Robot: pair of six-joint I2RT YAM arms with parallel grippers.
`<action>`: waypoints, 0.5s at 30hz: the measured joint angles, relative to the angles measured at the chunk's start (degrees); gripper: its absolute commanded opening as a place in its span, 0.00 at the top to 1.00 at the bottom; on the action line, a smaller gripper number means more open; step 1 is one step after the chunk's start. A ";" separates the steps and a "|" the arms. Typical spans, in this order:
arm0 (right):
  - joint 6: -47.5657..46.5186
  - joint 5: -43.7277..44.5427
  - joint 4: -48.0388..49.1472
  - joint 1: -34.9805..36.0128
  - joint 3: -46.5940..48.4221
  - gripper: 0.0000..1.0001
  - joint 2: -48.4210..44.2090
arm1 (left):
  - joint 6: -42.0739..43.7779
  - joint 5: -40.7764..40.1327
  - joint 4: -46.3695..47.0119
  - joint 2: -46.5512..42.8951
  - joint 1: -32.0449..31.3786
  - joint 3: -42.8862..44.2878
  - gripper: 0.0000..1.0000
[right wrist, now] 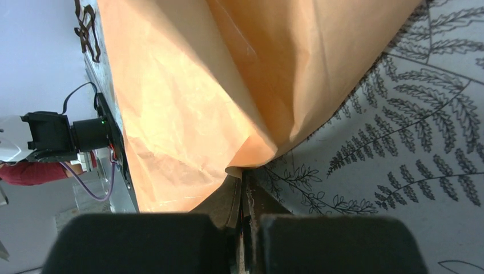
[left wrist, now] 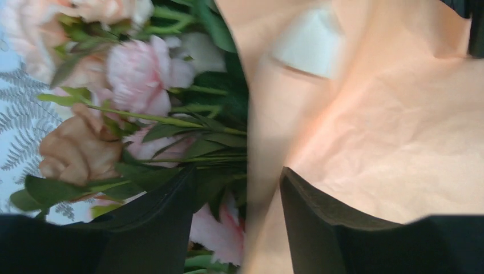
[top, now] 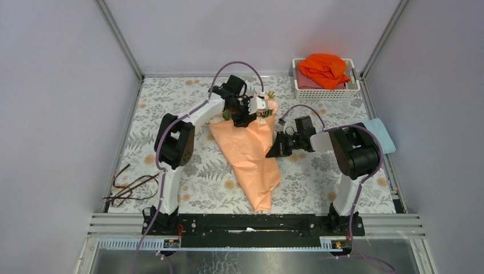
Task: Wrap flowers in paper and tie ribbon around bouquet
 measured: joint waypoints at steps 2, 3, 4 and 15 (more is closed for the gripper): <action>-1.03 -0.02 -1.05 0.07 0.00 1.00 -0.35 | -0.52 1.73 -0.70 1.95 0.63 3.65 0.48; -1.44 -0.04 -1.53 0.09 0.00 1.00 -0.48 | -0.44 2.89 -1.29 2.69 1.03 5.29 0.50; -1.90 -0.13 -2.16 0.09 0.07 1.00 -0.59 | -0.15 4.13 -2.14 3.23 1.40 6.60 0.52; -6.03 -0.55 -9.07 0.15 1.97 1.00 -1.20 | 5.27 13.86 -14.75 6.91 2.51 11.45 1.00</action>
